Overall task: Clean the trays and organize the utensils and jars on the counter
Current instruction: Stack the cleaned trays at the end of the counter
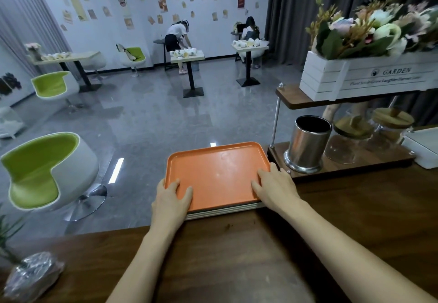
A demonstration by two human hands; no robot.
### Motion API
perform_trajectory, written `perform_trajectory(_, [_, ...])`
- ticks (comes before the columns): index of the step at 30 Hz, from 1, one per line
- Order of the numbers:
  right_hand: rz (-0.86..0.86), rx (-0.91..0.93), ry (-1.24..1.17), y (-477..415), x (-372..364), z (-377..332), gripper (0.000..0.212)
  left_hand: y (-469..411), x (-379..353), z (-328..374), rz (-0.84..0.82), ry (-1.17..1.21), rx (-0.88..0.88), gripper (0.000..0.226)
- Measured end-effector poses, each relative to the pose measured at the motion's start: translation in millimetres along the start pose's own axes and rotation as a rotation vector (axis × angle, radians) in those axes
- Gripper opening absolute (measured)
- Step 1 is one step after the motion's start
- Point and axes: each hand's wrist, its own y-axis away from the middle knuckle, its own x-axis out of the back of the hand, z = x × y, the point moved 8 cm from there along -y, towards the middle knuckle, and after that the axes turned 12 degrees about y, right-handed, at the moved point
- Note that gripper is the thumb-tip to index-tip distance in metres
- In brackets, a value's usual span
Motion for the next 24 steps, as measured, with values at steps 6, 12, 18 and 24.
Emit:
perform_trajectory(6, [0.007, -0.014, 0.069, 10, -1, -2, 0.042, -4, 2, -2, 0.031, 0.045, -0.02, 0.058])
perform_trajectory(12, [0.049, -0.012, 0.08, 5, -8, -5, 0.037, 2, 1, -5, 0.048, 0.024, -0.019, 0.059])
perform_trajectory(18, [0.152, -0.016, 0.098, 5, -9, -11, 0.026, 8, 0, -3, 0.077, -0.025, -0.038, 0.053])
perform_trajectory(24, [0.386, 0.136, -0.056, 82, -8, -11, 0.021, 25, 10, 19, 0.295, -0.257, -0.238, 0.035])
